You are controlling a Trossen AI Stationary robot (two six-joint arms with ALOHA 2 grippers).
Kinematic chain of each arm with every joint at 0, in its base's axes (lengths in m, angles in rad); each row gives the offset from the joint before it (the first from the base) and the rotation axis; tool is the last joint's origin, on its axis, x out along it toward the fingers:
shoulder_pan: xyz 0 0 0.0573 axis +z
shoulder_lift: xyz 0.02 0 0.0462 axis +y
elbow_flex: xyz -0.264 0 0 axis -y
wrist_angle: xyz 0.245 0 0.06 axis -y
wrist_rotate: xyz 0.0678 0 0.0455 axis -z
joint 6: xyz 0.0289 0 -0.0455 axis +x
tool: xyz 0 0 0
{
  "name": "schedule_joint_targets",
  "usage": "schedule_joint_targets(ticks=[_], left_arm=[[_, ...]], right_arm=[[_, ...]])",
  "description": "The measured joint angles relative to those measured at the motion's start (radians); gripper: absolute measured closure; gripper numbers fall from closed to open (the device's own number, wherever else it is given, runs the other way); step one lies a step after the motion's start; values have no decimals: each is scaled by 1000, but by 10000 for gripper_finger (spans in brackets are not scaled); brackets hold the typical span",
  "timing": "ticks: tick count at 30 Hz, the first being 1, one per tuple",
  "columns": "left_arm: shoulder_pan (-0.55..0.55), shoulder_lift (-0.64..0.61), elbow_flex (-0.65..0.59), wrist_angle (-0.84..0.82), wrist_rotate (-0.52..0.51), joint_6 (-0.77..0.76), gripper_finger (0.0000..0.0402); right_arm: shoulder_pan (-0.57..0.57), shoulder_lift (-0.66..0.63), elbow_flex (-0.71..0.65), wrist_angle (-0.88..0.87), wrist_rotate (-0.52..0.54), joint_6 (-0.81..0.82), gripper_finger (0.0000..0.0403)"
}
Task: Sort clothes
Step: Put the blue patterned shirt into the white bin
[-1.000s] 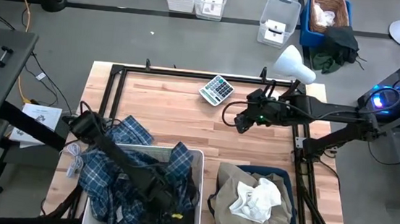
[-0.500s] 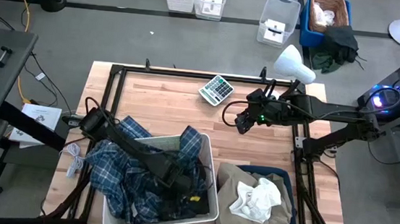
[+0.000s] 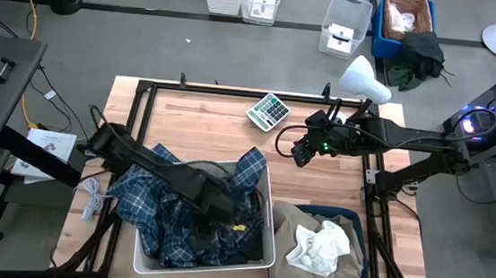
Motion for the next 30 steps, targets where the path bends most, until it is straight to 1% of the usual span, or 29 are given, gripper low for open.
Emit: schedule_joint_targets(ticks=[6,9,11,15,19,22,24,26,28,30], left_arm=[[-3,-125,0,-81,-97,-76,211],[-11,-198,0,-177,-163,-176,210],[-23,-248,-4,-236,-187,-275,211],[-87,-345,-18,-271,-151,-549,211],[-207,-428,-18,-277,-130,-794,211],[-315,-457,-18,-288,-127,-954,211],[-389,-455,-18,-286,-115,-977,211],[-463,-437,-18,-284,-121,-919,211],[-540,-409,-18,-284,-147,-848,211],[-612,-374,-18,-284,-180,-812,211]], right_arm=[[0,0,0,0,0,5,208],[0,0,0,1,0,9,208],[0,0,0,1,0,9,208],[0,0,0,1,0,8,208],[0,0,0,1,0,8,208],[0,0,0,1,0,8,208],[0,0,0,1,0,8,208],[0,0,0,1,1,2,208],[0,0,0,1,2,-3,208],[0,0,0,1,2,-9,208]])
